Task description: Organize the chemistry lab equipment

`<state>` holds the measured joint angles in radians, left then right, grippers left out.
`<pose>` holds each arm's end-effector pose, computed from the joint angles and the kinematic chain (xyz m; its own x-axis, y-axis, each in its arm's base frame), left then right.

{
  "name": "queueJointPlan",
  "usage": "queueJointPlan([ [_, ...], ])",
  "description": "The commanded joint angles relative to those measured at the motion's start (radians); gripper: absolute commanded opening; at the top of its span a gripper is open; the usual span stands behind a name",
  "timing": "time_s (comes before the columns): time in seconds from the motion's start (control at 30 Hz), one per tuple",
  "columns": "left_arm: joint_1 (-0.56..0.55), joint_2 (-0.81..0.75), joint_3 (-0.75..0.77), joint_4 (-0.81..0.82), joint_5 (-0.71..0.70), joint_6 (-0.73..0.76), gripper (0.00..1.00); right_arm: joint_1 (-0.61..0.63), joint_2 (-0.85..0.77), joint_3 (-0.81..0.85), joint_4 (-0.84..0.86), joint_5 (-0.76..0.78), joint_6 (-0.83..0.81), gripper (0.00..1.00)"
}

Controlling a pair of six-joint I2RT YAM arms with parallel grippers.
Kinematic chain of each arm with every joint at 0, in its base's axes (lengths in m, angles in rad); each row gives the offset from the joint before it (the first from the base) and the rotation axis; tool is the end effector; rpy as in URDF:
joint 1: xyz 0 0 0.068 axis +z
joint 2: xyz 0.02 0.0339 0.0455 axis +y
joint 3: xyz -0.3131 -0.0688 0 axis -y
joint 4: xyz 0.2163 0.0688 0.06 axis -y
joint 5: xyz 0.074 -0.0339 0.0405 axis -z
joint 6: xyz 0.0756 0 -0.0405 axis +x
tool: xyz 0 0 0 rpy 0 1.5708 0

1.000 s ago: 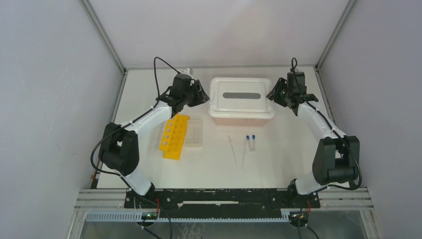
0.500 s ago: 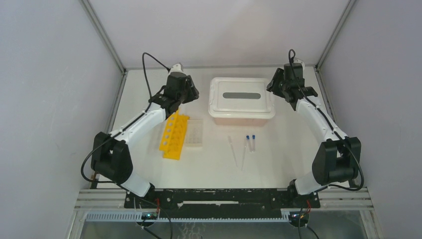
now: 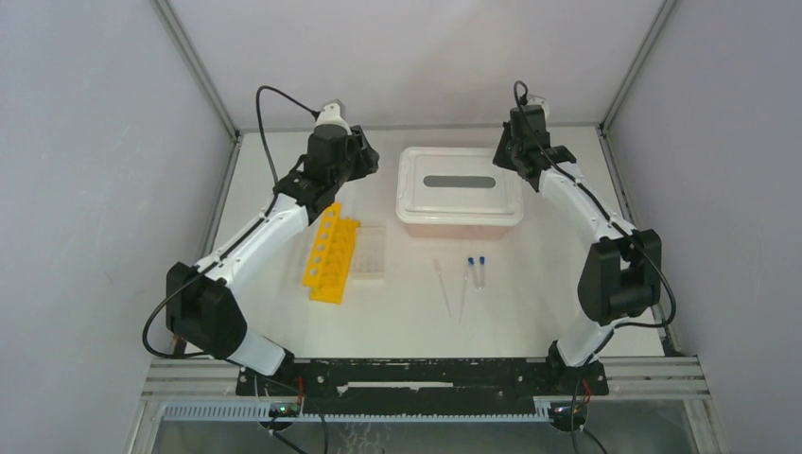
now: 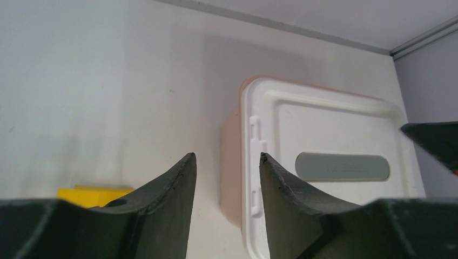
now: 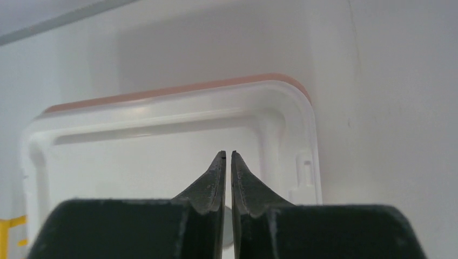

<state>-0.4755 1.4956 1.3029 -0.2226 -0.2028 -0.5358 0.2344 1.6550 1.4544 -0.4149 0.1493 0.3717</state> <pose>0.3232 -0.1493 0.3834 -0.4537 -0.3288 -0.8283 0.0615 0.9156 -0.3973 0.3836 0.0800 0.3553 -0.5637 0.2346 -0.7919 0.1000 0.9711 0.2165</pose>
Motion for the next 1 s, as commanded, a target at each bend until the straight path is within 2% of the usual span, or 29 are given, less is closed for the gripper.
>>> queueJointPlan([
  [0.0, -0.012, 0.018, 0.078, 0.071, 0.014, 0.036, 0.52, 0.010, 0.072, 0.047, 0.010, 0.007, -0.026, 0.12],
  [0.2, -0.012, 0.046, 0.096, 0.074, 0.001, 0.034, 0.57, 0.021, 0.142, 0.038, 0.027, -0.001, -0.016, 0.11],
  [0.6, -0.017, 0.012, 0.062, 0.075, -0.020, 0.025, 0.60, 0.048, 0.004, 0.026, 0.057, 0.001, -0.064, 0.14],
  [0.77, -0.017, -0.085, -0.048, 0.070, -0.131, 0.017, 0.64, 0.092, -0.119, -0.030, 0.059, 0.011, -0.076, 0.23],
  [0.97, -0.013, -0.196, -0.202, 0.027, -0.234, -0.040, 0.70, 0.197, -0.246, -0.101, -0.024, 0.061, -0.073, 0.35],
])
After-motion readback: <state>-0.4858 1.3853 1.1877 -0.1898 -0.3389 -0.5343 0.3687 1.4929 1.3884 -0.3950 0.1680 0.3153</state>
